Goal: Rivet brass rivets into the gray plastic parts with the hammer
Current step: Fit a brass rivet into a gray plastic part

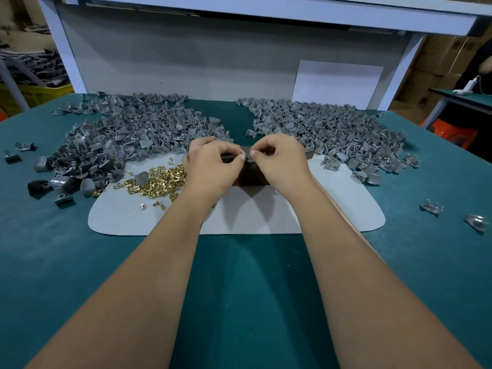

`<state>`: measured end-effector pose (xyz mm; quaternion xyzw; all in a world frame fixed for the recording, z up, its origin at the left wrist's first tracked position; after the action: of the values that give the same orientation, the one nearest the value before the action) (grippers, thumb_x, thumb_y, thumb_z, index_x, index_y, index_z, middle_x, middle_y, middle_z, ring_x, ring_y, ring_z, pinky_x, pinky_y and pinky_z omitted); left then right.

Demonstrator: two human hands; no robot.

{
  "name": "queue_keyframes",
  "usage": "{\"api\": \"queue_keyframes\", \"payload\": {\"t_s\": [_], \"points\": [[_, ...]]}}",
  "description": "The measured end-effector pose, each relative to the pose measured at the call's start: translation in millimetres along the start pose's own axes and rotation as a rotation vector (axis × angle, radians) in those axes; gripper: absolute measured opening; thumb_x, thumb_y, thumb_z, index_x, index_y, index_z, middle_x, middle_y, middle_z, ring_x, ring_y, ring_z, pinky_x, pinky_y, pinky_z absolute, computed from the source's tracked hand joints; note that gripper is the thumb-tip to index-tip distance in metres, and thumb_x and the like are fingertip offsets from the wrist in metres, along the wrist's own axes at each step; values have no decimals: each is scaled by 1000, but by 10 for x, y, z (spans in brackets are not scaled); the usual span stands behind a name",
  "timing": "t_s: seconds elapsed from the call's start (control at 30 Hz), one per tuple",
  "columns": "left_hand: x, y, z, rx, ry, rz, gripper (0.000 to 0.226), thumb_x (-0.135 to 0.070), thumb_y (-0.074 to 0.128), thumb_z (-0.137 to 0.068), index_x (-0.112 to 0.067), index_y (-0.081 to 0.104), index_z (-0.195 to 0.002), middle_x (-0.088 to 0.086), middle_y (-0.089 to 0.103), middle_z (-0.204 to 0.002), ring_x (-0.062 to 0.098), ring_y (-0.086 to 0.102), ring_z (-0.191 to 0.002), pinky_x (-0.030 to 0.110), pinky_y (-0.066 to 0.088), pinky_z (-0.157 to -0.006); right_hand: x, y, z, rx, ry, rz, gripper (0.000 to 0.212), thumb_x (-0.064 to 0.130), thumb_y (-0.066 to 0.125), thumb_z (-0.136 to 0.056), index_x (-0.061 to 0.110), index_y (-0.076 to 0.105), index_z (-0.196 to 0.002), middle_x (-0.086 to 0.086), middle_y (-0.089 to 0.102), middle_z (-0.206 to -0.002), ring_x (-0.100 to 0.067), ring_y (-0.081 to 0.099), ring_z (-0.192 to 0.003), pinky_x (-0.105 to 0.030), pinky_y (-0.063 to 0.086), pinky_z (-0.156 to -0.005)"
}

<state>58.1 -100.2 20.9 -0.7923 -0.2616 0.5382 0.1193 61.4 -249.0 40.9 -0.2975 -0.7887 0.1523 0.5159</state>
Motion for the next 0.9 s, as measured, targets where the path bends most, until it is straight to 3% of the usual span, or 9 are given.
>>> {"api": "queue_keyframes", "payload": {"t_s": [0.3,0.47,0.77,0.9], "points": [[17,-8,17,-26,-11,39,15,-27,70,-86,-39,64,-79,-9,68,-113,11,33,-133,45,25,-115,59,60,4,-52,-68,134,10,12,63,-81,18,65,-73,3,62,-80,-19,57,-88,-29,44,-76],[29,24,-7,5,13,91,12,-23,71,-87,-34,69,-83,-5,69,-109,20,43,-132,50,32,-112,70,62,-15,-38,-47,174,12,14,64,-82,20,64,-73,5,59,-76,-17,57,-80,-32,47,-74],[14,88,-44,69,43,23,15,-26,63,-94,-27,76,-101,-14,70,-118,18,33,-142,51,17,-118,206,98,-22,22,-122,401,13,14,60,-86,22,57,-76,-4,65,-94,-22,55,-94,-27,37,-72],[30,72,-34,75,28,41,15,-25,64,-94,-29,76,-102,-14,69,-118,17,33,-142,51,17,-118,174,64,-15,14,-35,344,11,15,59,-85,22,58,-76,-6,67,-91,-23,58,-89,-25,40,-69]]}}
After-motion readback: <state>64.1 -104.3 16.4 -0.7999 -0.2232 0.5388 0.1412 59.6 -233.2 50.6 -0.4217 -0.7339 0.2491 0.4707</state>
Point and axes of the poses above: each hand's wrist, its own z-axis away from the middle knuckle, its own y-axis out of the palm, x = y × z, the point moved 8 cm from there along -z, towards the middle knuckle
